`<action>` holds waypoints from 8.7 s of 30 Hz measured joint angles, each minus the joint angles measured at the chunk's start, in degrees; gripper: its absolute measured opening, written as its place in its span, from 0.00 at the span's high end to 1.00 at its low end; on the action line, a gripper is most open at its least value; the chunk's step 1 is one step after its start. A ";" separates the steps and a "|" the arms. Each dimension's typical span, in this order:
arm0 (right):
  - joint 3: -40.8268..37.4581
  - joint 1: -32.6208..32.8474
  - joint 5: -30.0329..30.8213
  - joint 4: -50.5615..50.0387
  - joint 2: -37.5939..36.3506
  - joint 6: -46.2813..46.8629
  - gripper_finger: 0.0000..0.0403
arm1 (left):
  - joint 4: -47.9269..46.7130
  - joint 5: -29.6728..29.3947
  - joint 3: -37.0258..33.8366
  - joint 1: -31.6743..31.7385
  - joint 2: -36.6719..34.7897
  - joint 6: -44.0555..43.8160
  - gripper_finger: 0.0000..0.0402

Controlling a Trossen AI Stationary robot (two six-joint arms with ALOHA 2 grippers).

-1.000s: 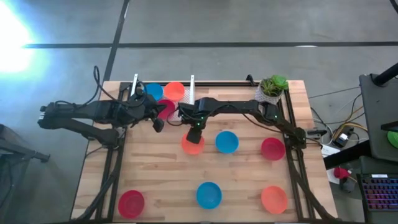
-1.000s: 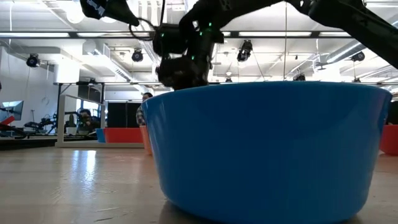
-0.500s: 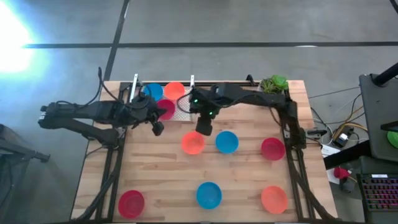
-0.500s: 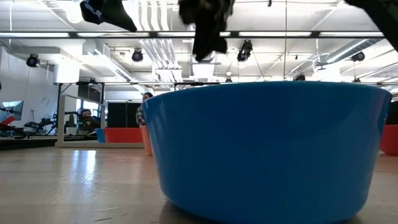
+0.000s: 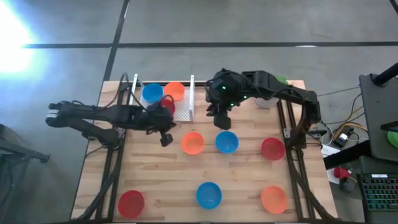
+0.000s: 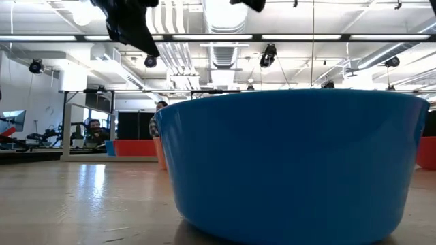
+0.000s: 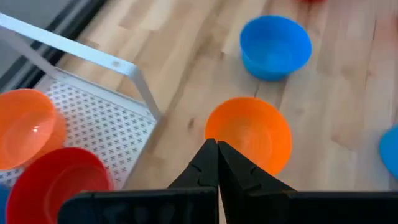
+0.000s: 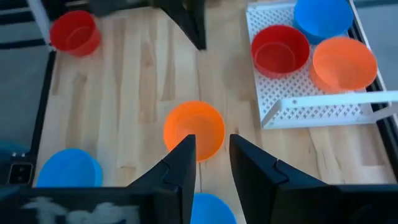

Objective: Pick & Place Mini bowls
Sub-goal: Stack the top orange bowl on the orange bowl on the shelf, then stack the left red bowl on the red bowl on the shelf

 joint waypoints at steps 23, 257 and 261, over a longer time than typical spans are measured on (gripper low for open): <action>-0.11 3.83 -0.15 0.11 -4.64 -3.31 0.80 | 6.46 9.08 0.00 0.07 11.11 9.88 0.79; -0.10 3.79 -0.12 1.38 -4.64 -5.24 0.84 | -31.08 14.09 3.75 -24.31 -3.09 -20.41 1.00; -0.11 3.79 -0.14 1.38 -4.67 -5.19 0.84 | -28.78 22.80 -0.62 -26.68 -3.00 -21.50 1.00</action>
